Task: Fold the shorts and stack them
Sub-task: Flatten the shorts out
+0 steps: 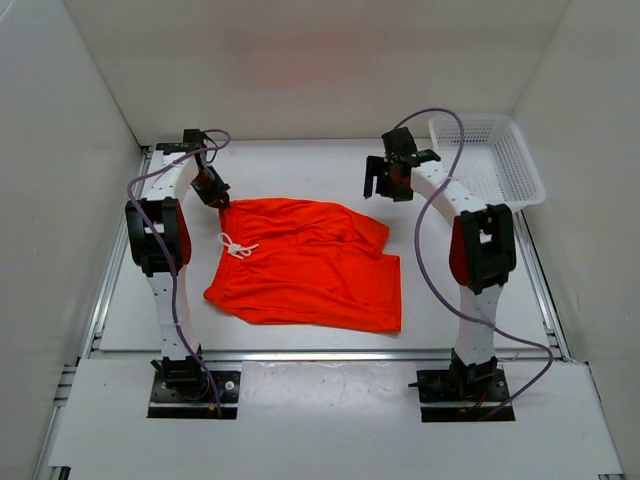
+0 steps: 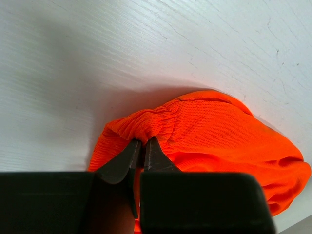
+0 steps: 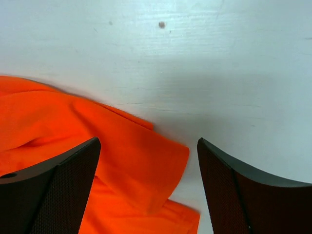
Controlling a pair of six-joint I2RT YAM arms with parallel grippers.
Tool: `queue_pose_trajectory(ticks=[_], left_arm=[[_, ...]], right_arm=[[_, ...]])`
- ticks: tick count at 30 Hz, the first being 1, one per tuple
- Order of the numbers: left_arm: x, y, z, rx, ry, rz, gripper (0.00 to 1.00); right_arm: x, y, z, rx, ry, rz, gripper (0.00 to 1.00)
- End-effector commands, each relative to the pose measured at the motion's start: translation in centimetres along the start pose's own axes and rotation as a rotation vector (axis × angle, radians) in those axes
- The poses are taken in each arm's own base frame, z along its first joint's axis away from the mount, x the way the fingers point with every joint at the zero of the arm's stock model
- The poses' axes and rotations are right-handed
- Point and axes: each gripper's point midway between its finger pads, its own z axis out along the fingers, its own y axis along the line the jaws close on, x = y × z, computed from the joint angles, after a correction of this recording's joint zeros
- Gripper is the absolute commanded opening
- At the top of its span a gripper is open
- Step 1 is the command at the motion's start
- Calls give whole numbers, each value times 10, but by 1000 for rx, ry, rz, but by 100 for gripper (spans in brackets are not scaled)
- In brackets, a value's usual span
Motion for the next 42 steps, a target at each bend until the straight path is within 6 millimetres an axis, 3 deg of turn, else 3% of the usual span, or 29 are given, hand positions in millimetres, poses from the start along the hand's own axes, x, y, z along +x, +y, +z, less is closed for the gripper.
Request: queue_pose_trajectory(ticks=[1, 8, 11, 12, 15, 18, 21, 22, 24, 26, 28, 32, 34, 35, 36, 38, 39, 40, 42], left_arm=[[-10, -12, -25, 53, -35, 35, 10], [-10, -12, -25, 48, -27, 43, 10], [-10, -14, -24, 56, -24, 44, 10], [-10, -14, -24, 56, -24, 44, 10], [-14, -19, -30, 74, -32, 46, 10], [-21, -28, -44, 109, -55, 64, 10], [-22, -32, -56, 122, -61, 88, 10], [-26, -30, -65, 127, -75, 82, 10], [-29, -33, -72, 137, -93, 93, 10], [-31, -36, -88, 153, -122, 108, 10], [-32, -36, -92, 157, -131, 118, 10], [-31, -41, -99, 182, -132, 122, 10], [-29, -44, -91, 179, -119, 129, 10], [-26, -51, -89, 194, -109, 140, 10], [-24, -49, -79, 183, -90, 136, 10], [-23, -56, -75, 198, -80, 147, 10], [-22, -55, -71, 194, -72, 146, 10], [-23, -56, -67, 192, -70, 145, 10], [-22, -55, -63, 187, -62, 144, 10]], right_arm=[[43, 0, 27, -32, 187, -51, 85], [72, 1, 48, -55, 254, -14, 78], [76, -2, 52, -46, 242, -3, 54], [79, -1, 53, -56, 247, -2, 31], [76, 4, 52, -77, 245, 9, 0], [51, -6, 36, 0, 158, 9, 0], [12, -22, -4, 84, 13, 17, 0], [-11, -28, -28, 124, -77, 23, 0], [-26, -31, -50, 141, -139, 21, 0], [-50, -33, -86, 139, -229, 18, 0], [-57, -36, -112, 146, -272, 14, 0], [-47, -47, -129, 222, -297, -4, 0], [-21, -49, -117, 242, -247, -16, 2], [-9, -51, -109, 240, -215, -11, 27], [18, -48, -95, 221, -144, -22, 45], [45, -43, -84, 223, -86, -37, 75], [58, -48, -78, 236, -54, -34, 76], [60, -46, -81, 241, -63, -21, 76], [49, -49, -87, 248, -95, -7, 76]])
